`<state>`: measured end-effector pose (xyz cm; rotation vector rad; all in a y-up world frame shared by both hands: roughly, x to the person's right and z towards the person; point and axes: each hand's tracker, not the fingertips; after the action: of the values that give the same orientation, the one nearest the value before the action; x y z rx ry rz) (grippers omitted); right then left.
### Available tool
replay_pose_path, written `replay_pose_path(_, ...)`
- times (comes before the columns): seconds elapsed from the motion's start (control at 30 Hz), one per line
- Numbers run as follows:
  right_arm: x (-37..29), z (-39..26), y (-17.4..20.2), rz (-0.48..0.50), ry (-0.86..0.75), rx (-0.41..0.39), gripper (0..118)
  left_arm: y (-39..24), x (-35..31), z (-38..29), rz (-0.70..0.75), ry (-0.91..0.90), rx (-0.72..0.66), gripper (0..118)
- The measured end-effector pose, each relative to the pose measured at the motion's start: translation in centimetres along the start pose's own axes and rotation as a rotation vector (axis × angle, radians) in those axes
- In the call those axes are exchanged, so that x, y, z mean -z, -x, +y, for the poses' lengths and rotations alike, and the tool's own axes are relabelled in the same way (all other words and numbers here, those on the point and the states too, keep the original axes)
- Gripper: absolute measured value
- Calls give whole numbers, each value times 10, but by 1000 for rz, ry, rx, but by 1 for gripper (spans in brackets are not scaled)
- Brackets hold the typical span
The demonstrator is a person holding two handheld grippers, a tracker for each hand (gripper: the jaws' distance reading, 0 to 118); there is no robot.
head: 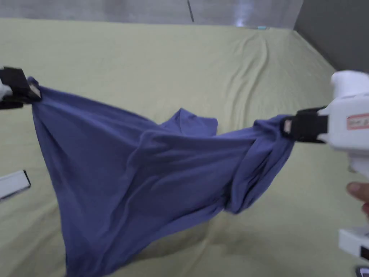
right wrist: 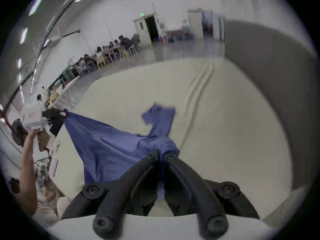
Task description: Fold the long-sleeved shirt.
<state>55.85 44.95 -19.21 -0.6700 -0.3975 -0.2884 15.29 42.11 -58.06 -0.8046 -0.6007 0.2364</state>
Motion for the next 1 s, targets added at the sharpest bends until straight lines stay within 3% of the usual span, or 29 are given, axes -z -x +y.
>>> replay_pose_path(0.07, -13, 47, -11, -36, -65, -16, 5, -13, -20, 43, -60, -57, -59, 2)
replay_pose_path(0.17, -16, 120, -27, -102, -127, -31, 5, -38, -37, 104, -47, -144, -39, 2)
replay_pose_path(0.23, -10, 170, -32, -83, -116, -27, 5, -61, -40, 140, -46, -177, -2, 2)
replay_pose_path(0.33, 5, 242, -28, -130, -137, -34, 5, -87, -31, 193, -110, -196, -47, 2)
replay_pose_path(0.47, 20, 324, -32, -123, -165, 67, 5, -114, -9, 255, -89, -213, -27, 2)
replay_pose_path(0.57, 27, 362, -31, -124, -185, 84, 5, -124, -7, 285, -100, -266, -42, 2)
replay_pose_path(0.77, 50, 372, -41, -81, -247, 113, 5, -113, 3, 296, -164, -327, -145, 2)
replay_pose_path(0.83, 70, 349, -45, -74, -220, 95, 5, -104, 17, 281, -137, -309, -89, 2)
replay_pose_path(0.9, 97, 313, -48, -66, -162, 23, 5, -87, 35, 256, -95, -257, -65, 2)
replay_pose_path(1.0, 142, 241, -56, -59, -59, 34, 5, -52, 68, 203, -71, -148, -84, 2)
